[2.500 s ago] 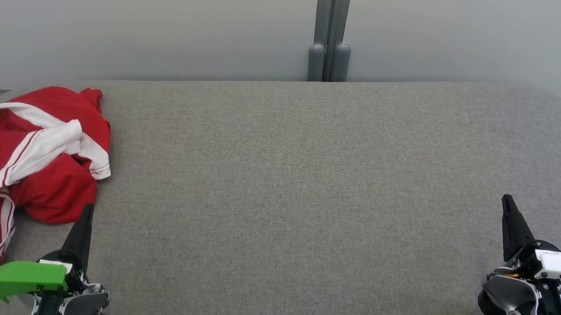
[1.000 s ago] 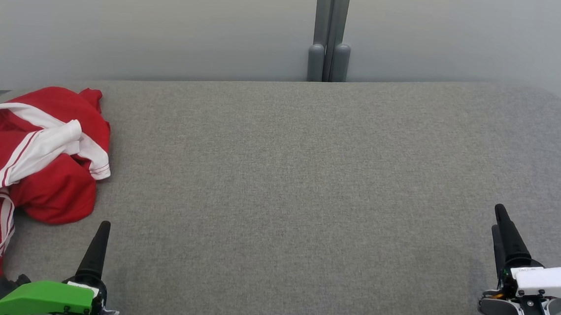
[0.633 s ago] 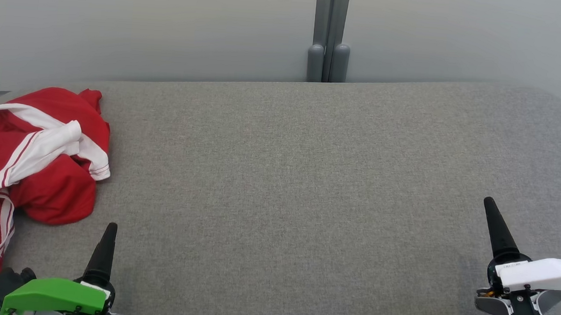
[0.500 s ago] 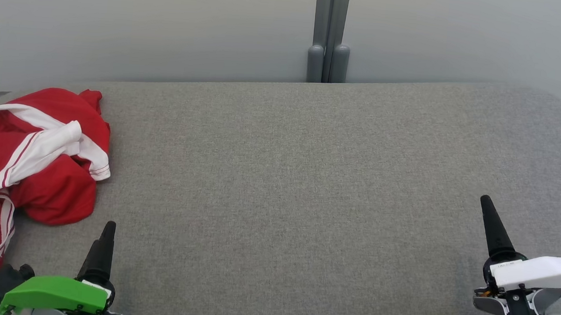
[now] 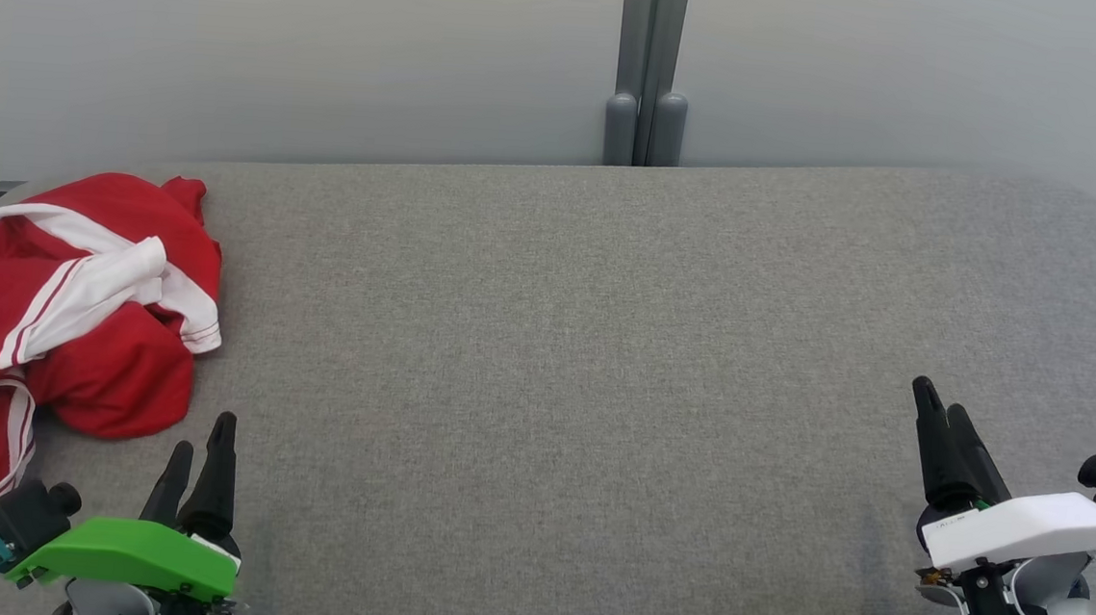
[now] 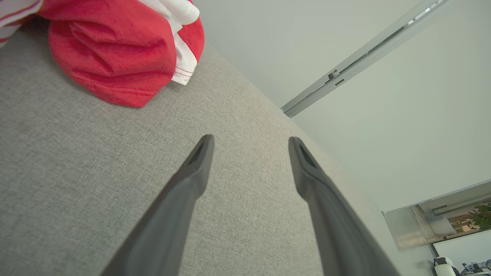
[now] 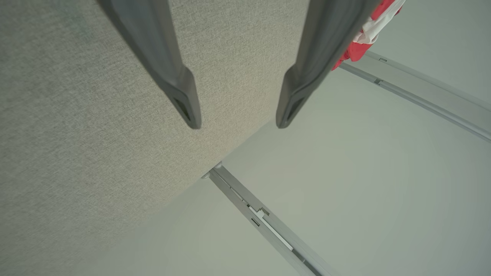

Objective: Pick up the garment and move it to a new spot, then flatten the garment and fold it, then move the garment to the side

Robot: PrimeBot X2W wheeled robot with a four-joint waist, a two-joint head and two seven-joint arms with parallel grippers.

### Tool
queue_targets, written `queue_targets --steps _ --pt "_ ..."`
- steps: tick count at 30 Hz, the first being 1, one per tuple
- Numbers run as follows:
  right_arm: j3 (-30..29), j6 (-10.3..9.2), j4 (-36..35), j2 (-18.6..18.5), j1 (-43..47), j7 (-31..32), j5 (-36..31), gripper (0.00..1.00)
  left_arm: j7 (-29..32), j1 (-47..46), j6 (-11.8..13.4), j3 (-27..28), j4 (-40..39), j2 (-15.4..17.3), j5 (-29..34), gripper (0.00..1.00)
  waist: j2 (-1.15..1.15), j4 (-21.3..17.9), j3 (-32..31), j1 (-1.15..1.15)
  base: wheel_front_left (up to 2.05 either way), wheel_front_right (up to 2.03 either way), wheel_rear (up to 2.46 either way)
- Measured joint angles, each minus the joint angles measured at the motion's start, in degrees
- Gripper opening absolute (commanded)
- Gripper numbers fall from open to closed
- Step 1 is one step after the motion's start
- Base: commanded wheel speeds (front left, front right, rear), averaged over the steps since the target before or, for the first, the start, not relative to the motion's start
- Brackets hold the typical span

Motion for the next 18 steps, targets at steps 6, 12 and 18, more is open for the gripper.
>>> queue_targets --steps 6,12,18 --pt "1.3 -0.55 -0.4 -0.4 0.1 -1.1 -5.2 1.00 -1.2 0.0 0.5 -1.3 -0.7 0.3 5.4 1.00 0.00 0.1 -0.2 0.00 0.00 0.00 0.00" --pt "2.5 -1.24 -0.9 -0.7 0.3 -2.0 -10.0 1.00 -2.5 0.0 0.9 -1.8 -1.0 0.7 10.0 1.00 0.00 0.2 -0.3 0.00 0.00 0.00 0.00" --pt "3.4 -1.59 -1.5 -1.3 0.6 -3.0 -15.2 1.00 -3.7 0.0 1.4 -2.6 -1.3 1.0 14.9 1.00 0.00 0.1 -0.5 0.00 0.00 0.00 0.00"
